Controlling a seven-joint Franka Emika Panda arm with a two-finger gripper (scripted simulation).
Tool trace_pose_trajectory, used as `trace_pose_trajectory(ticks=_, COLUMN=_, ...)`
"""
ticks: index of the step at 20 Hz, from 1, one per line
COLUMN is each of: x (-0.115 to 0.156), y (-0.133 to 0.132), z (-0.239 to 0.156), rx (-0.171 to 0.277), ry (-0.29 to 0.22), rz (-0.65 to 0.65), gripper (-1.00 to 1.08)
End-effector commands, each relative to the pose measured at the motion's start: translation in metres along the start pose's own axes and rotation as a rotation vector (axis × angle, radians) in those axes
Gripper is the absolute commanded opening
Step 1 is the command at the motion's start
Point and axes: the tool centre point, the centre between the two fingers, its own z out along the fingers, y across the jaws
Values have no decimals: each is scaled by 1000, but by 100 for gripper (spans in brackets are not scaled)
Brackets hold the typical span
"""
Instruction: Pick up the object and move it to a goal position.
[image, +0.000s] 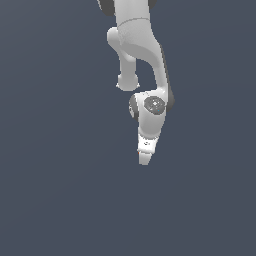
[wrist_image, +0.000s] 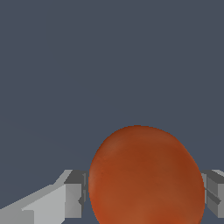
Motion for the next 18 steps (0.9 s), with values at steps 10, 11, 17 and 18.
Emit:
trace_pose_trajectory(ticks=10, x=-5, y=-6, z=-31, rx=0, ry=-1, rz=0, gripper=-100)
trace_pose_trajectory(ticks=11, x=-6, y=-7, z=-37, rx=0, ry=-1, rz=0, gripper=-100)
trace_pose_trajectory(ticks=17, x=-13, y=-17, z=-84, rx=0, ry=-2, rz=-1, gripper=-100)
trace_pose_trajectory(ticks=18, x=-14, y=-19, z=-94, rx=0, ry=-2, rz=-1, gripper=-100)
